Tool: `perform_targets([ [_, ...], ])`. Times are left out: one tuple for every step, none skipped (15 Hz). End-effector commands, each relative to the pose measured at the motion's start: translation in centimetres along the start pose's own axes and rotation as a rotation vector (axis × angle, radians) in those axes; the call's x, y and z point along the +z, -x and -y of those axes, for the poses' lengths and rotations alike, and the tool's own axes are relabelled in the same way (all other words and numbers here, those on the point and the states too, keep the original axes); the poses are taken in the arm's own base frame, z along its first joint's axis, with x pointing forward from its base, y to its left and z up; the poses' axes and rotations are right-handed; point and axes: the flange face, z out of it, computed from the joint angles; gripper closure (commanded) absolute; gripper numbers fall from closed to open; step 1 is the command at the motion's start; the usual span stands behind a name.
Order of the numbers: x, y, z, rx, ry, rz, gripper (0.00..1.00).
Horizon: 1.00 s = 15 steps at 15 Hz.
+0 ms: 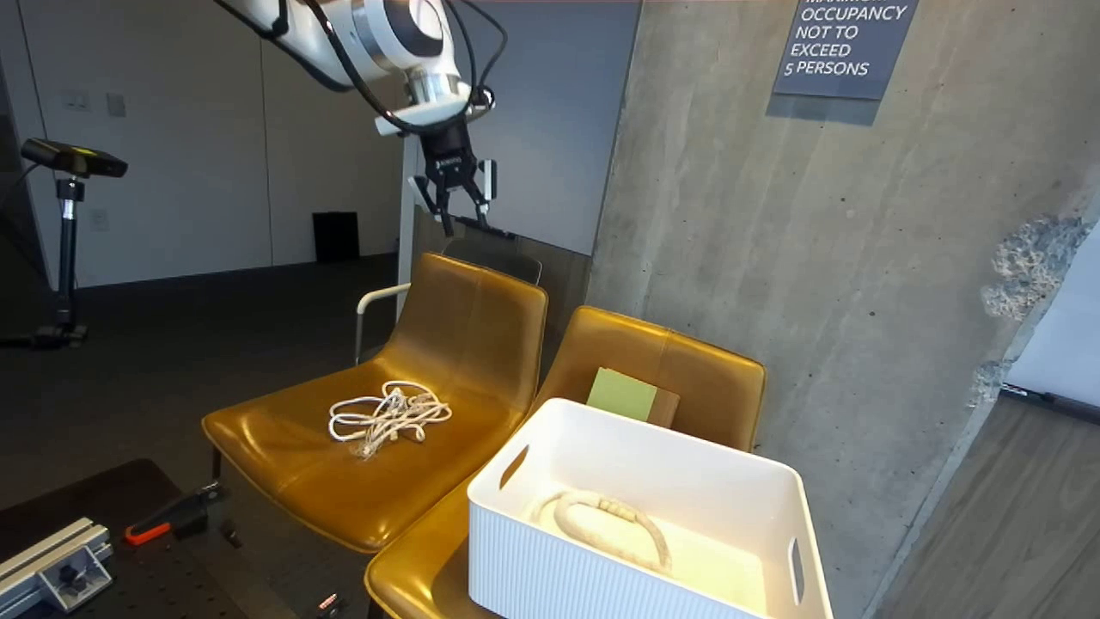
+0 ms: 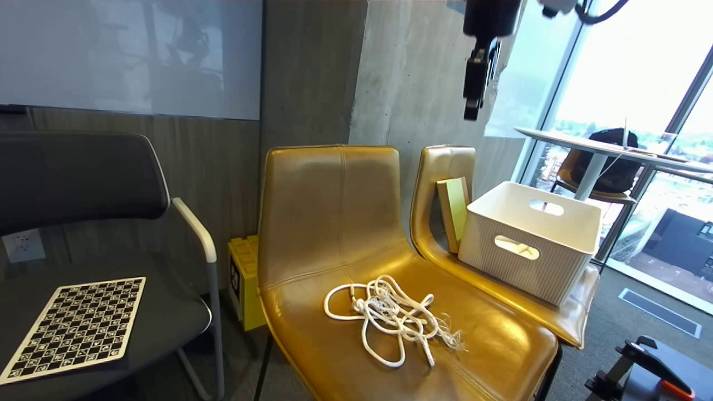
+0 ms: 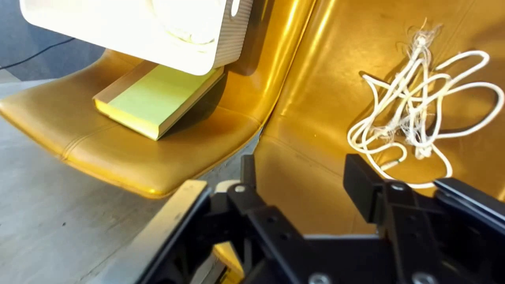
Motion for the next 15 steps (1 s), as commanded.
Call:
perform_targets([
  [9.7,0.4,1.5,0.012,-0.064,0.056,0.08],
  [12.4,1.0,2.8,-0.001,-0.078,0.070,0.01],
  [15.3,1.3,4.1,-0.008,-0.090,0.082,0.00],
  [18.0,1.8,5.7,-0.015,-0.103,0.095,0.00],
  [20.4,2.3,7.2,-0.024,-0.115,0.105,0.00],
  [22.8,2.7,8.7,-0.032,-0.127,0.113,0.00],
  [24.8,2.9,10.1,-0.039,-0.137,0.117,0.00],
  [26.2,3.1,11.5,-0.045,-0.150,0.117,0.00],
  [27.6,3.1,12.5,-0.048,-0.160,0.114,0.00],
  [28.2,2.9,13.3,-0.050,-0.169,0.105,0.00],
  [28.7,2.7,13.9,-0.049,-0.175,0.094,0.00],
  [28.6,2.3,14.2,-0.045,-0.181,0.077,0.00],
  [28.3,1.9,14.3,-0.041,-0.189,0.062,0.00],
  [27.9,1.5,14.5,-0.037,-0.196,0.046,0.00],
  [27.5,1.1,14.7,-0.030,-0.204,0.033,0.00],
])
